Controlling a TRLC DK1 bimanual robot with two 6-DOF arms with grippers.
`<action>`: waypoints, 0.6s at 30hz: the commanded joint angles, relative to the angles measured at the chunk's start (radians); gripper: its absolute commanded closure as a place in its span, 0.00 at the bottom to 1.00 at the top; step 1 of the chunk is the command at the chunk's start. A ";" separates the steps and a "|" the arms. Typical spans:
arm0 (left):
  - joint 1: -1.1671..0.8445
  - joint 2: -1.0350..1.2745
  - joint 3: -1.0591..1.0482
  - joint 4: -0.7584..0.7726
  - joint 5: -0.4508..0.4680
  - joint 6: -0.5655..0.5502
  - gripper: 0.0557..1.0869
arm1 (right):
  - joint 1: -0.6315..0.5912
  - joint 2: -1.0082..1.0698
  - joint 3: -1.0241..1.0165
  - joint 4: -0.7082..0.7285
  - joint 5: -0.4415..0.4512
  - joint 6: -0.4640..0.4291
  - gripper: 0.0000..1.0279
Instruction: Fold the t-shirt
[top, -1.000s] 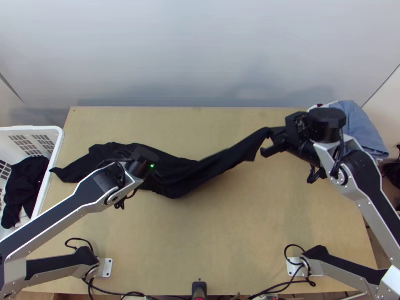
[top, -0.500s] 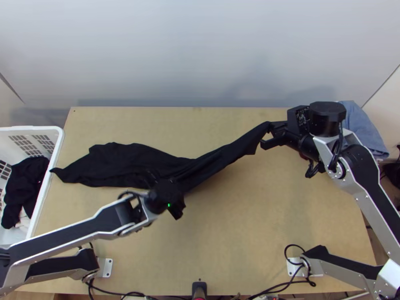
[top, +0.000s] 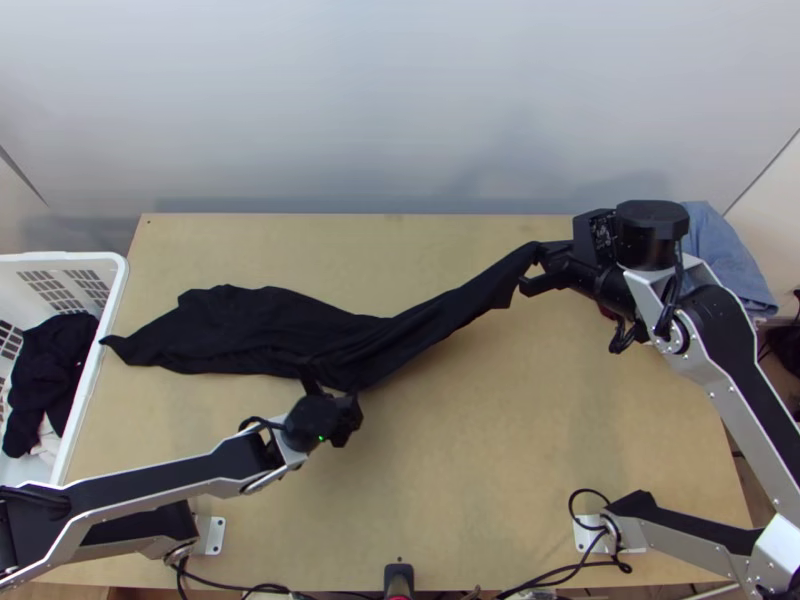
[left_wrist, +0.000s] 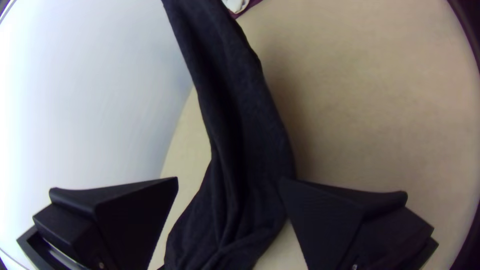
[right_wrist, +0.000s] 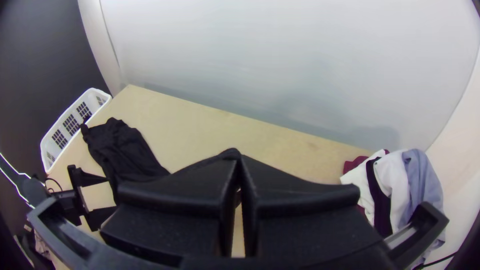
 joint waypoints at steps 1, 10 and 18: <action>0.116 0.019 -0.069 0.112 0.017 0.136 0.05 | 0.008 0.011 0.014 -0.004 0.000 0.009 0.97; 0.145 0.009 -0.081 0.109 0.064 0.210 0.05 | 0.009 0.019 0.027 -0.005 0.002 0.018 0.97; 0.016 -0.150 -0.107 0.031 0.064 0.296 0.05 | 0.006 0.016 0.002 -0.011 0.003 0.018 0.97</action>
